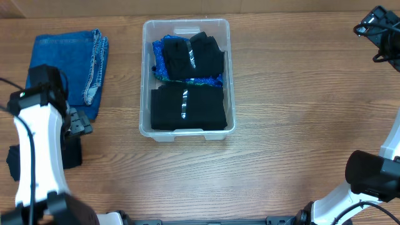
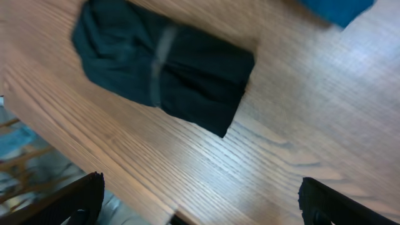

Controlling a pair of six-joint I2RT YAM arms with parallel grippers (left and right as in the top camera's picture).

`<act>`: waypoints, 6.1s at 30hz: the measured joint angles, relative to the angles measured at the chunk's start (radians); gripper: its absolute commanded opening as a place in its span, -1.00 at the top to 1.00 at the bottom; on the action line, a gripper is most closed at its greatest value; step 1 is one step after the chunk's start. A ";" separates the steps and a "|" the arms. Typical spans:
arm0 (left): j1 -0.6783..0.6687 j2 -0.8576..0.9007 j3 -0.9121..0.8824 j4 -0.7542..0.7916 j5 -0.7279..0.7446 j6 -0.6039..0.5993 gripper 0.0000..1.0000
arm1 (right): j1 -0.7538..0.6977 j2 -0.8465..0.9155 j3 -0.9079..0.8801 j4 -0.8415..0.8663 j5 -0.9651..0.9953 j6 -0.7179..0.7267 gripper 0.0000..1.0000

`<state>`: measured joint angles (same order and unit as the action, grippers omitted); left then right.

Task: Pack container
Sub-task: 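Grasp the black cloth beside the jeans with the left gripper, then lift the black cloth and carry it over the bin, then lower the black cloth into the bin's middle and release it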

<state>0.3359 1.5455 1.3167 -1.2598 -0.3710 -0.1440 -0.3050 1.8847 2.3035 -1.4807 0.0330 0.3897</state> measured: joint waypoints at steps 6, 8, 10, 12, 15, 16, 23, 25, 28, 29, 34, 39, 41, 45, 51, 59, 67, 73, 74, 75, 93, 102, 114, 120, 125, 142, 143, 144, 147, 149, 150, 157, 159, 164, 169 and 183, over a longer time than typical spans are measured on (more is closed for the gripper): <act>0.000 0.203 0.000 0.000 0.036 0.071 -1.00 | 0.000 0.000 0.000 -0.001 0.000 0.000 -1.00; 0.000 0.246 0.000 0.000 0.039 0.078 -0.99 | 0.000 0.000 0.000 0.000 0.000 0.000 -1.00; 0.000 0.290 0.000 0.004 0.042 0.089 -0.99 | 0.000 0.000 0.000 -0.001 0.000 0.000 -1.00; 0.000 0.327 0.000 0.022 0.045 0.095 -0.99 | 0.000 0.000 0.000 0.000 0.000 0.000 -1.00; 0.000 0.355 0.000 0.093 0.045 0.099 -0.99 | 0.000 0.000 0.000 0.000 0.000 0.000 -1.00; 0.000 0.357 -0.002 0.126 0.044 0.100 -0.99 | 0.000 0.000 0.000 0.000 0.000 0.000 -1.00; 0.000 0.357 -0.072 0.354 0.037 0.129 -0.99 | 0.000 0.000 0.000 0.000 0.000 0.002 -1.00; 0.000 0.357 -0.106 0.395 0.037 0.130 -0.95 | 0.000 0.000 0.000 0.000 0.000 0.002 -1.00; 0.000 0.349 -0.139 0.436 0.034 0.131 -0.89 | 0.000 0.000 0.000 0.000 0.000 0.002 -1.00; 0.000 0.345 -0.146 0.442 0.031 0.132 -0.89 | 0.000 0.000 0.000 -0.001 0.000 0.002 -1.00; 0.031 0.330 -0.174 0.446 -0.013 0.103 -0.85 | 0.000 0.000 0.000 0.000 0.000 0.002 -1.00; 0.119 0.326 -0.187 0.431 -0.031 0.035 -0.60 | 0.000 0.000 0.000 0.000 0.000 0.002 -1.00; 0.152 0.325 -0.191 0.432 -0.030 0.013 -0.06 | 0.000 0.000 0.000 -0.001 0.000 0.002 -1.00; 0.169 0.331 -0.216 0.442 -0.033 -0.013 0.73 | 0.000 0.000 0.000 -0.001 0.000 0.002 -1.00; 0.168 0.332 -0.216 0.439 -0.026 -0.018 0.92 | 0.000 0.000 0.000 0.000 0.000 0.002 -1.00; 0.166 0.368 0.122 0.027 0.424 -0.013 0.92 | 0.000 0.000 0.000 -0.001 0.000 0.002 -1.00; 0.013 0.368 0.600 -0.351 0.720 0.101 0.92 | 0.000 0.000 0.000 -0.001 0.000 0.002 -1.00; -0.209 0.369 0.956 -0.428 0.752 0.136 0.92 | 0.000 0.000 0.000 0.000 0.000 0.002 -1.00; -0.242 0.369 1.006 -0.428 0.749 0.136 0.92 | 0.000 0.000 0.000 0.000 0.000 0.002 -1.00; -0.275 0.368 1.061 -0.428 0.746 0.136 0.92 | 0.000 0.000 0.000 0.000 0.000 0.002 -1.00; -0.824 0.384 1.169 -0.428 0.471 -0.060 0.92 | 0.000 0.000 0.000 0.000 0.000 0.002 -1.00; -0.822 0.409 0.913 -0.430 0.419 -0.068 0.92 | 0.000 0.000 0.000 0.000 0.000 0.003 -1.00; -0.813 0.410 0.713 -0.427 0.358 -0.067 0.78 | 0.000 0.000 0.000 0.000 0.000 0.002 -1.00; -0.812 0.410 0.703 -0.322 0.352 -0.067 -0.72 | 0.000 0.000 0.000 0.000 0.000 0.002 -1.00; -0.814 0.410 0.700 -0.137 0.402 -0.067 -0.73 | 0.000 0.000 0.000 0.000 0.000 0.002 -1.00; -0.830 0.410 0.557 -0.162 0.533 0.219 -0.52 | 0.000 0.000 0.000 0.000 0.000 0.003 -1.00; -0.819 0.410 0.499 -0.108 0.522 0.195 -0.51 | 0.000 0.000 0.000 0.000 0.000 0.002 -1.00; -0.809 0.411 0.473 -0.083 0.517 0.175 -0.51 | 0.000 0.000 0.000 -0.001 0.000 0.002 -1.00; -0.758 0.412 0.392 0.005 0.509 0.113 -0.51 | 0.000 0.000 0.000 0.000 0.000 0.003 -1.00; -0.723 0.413 0.356 0.057 0.505 0.074 -0.54 | 0.000 0.000 0.000 0.000 0.000 0.002 -1.00; -0.711 0.413 0.345 0.073 0.504 0.064 -0.55 | 0.000 0.000 0.000 0.000 0.000 0.002 -1.00; -0.696 0.413 0.264 0.193 0.500 0.030 0.26 | 0.000 0.000 0.000 -0.001 0.000 0.002 -1.00; -0.696 0.413 0.262 0.199 0.500 0.020 0.79 | 0.000 0.000 0.000 -0.001 0.000 0.002 -1.00; -0.696 0.413 0.262 0.202 0.497 0.015 0.92 | 0.000 0.000 0.000 0.000 0.000 0.003 -1.00; -0.693 0.413 0.271 0.170 0.500 -0.016 0.92 | 0.000 0.000 0.000 -0.001 0.000 0.002 -1.00; -0.622 0.317 0.426 0.049 0.520 -0.144 0.92 | 0.000 0.000 0.000 0.000 0.000 0.002 -1.00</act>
<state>-0.2863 1.8626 1.7432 -1.2106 0.1486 -0.2878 -0.3050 1.8847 2.3035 -1.4811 0.0330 0.3916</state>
